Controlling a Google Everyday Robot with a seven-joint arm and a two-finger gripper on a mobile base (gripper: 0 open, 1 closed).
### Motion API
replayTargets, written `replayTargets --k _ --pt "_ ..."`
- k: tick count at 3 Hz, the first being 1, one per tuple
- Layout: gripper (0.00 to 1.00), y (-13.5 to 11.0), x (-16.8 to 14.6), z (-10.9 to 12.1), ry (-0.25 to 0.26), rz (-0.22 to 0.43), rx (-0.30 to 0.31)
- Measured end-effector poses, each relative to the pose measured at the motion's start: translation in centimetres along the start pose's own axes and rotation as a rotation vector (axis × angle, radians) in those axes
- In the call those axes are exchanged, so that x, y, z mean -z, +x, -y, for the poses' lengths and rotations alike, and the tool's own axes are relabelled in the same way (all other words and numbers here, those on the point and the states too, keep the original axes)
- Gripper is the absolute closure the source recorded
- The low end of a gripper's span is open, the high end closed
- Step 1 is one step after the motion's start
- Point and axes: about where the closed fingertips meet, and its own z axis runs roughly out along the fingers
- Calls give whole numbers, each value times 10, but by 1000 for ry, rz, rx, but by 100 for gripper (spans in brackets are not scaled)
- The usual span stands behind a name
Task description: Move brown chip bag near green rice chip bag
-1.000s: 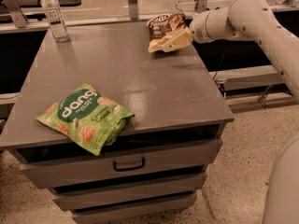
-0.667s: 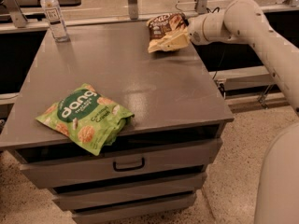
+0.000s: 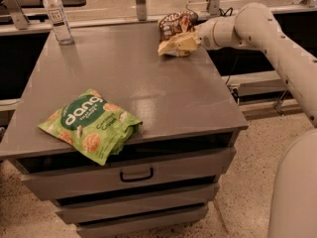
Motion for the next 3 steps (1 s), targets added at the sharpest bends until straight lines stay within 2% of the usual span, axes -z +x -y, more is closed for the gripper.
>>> replayTargets --k 1,2,3 --pt "85 -10 14 -5 7 20 32" --pt "100 -29 36 -16 8 53 88" --pt "100 -53 65 -30 3 96 163"
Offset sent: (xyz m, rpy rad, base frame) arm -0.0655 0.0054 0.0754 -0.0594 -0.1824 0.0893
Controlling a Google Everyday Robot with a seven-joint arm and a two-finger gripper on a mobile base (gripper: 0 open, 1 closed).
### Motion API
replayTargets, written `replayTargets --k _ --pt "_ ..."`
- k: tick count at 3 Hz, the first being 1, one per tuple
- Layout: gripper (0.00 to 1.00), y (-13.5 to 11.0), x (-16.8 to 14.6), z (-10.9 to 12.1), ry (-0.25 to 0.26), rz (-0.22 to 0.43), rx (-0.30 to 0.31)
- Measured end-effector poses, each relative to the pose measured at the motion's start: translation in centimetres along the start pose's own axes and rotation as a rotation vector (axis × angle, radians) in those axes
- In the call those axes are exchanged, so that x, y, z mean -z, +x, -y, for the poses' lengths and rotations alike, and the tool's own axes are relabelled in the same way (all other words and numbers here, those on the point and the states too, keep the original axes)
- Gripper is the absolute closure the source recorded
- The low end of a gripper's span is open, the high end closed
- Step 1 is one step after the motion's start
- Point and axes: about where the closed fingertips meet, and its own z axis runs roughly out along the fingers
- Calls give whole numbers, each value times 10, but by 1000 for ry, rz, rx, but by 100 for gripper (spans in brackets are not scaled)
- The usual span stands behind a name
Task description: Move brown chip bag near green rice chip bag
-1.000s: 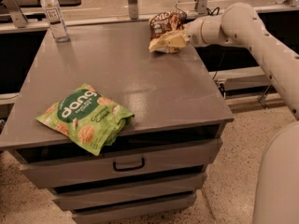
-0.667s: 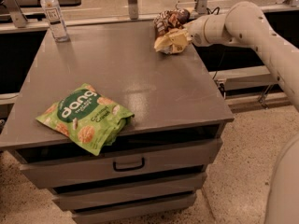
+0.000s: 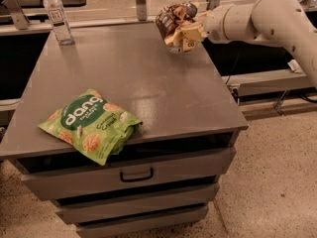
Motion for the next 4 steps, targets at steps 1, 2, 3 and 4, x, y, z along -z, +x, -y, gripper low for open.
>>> replayTargets --k 1,2,3,4 --pt "100 -29 36 -14 -54 61 72" --pt "100 -28 36 -22 -80 60 90" --pt "100 -28 30 -31 -125 110 66" --pt "100 -32 32 -83 -310 170 92"
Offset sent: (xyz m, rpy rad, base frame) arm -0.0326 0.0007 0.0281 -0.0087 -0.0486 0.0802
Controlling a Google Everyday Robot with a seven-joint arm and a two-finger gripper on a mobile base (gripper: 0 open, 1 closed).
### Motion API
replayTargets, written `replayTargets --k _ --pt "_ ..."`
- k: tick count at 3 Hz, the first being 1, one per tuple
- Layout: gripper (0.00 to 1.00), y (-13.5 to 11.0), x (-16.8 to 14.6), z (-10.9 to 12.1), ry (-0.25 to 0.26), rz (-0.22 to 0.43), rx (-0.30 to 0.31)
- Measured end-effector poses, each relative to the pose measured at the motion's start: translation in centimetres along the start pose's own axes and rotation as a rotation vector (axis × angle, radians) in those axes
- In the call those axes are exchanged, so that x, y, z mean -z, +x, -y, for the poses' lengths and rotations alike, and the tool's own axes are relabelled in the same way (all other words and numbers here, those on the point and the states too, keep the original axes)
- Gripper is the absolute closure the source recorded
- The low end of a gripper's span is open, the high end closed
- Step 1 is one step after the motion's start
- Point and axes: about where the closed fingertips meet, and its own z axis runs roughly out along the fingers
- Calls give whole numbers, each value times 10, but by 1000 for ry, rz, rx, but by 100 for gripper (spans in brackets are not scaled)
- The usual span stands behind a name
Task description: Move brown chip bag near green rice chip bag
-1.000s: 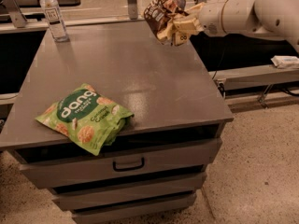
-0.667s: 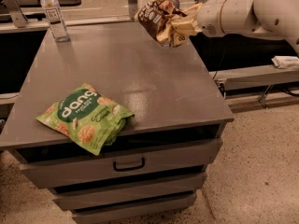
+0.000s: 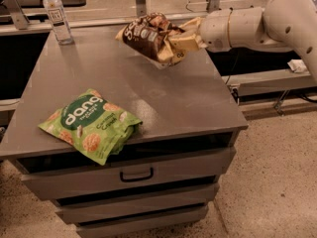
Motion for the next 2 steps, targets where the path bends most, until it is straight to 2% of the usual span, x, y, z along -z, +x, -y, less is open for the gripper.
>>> replayTargets --k 1,2 --pt "100 -14 -10 -48 -172 56 25" --pt "100 -17 -13 -81 -298 73 44"
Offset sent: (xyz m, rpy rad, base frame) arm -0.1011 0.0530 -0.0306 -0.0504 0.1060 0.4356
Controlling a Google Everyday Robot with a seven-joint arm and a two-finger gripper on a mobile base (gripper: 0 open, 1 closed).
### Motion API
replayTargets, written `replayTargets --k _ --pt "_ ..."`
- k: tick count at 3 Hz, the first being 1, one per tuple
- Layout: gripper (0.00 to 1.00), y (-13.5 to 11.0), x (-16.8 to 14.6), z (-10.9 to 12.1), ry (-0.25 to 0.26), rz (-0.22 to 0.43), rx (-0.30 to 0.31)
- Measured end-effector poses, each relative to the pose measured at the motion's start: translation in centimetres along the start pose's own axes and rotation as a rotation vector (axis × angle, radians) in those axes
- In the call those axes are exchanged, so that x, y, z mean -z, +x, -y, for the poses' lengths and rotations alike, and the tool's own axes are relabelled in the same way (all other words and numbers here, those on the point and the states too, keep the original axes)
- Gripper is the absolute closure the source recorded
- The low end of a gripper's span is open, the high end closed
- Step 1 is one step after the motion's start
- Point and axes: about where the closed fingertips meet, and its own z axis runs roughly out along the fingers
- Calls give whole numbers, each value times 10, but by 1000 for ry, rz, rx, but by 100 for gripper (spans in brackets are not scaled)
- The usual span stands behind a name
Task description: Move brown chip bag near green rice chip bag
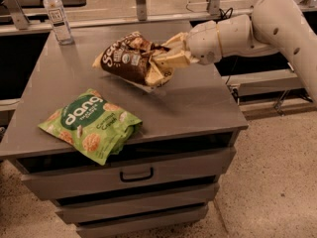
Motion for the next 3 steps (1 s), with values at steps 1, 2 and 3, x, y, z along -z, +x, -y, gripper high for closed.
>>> replayTargets --k 1,2,3 --pt "82 3 -9 -20 -85 6 0" --pt "58 8 -13 -31 -129 5 1" --pt "35 11 -14 -36 -153 3 5"
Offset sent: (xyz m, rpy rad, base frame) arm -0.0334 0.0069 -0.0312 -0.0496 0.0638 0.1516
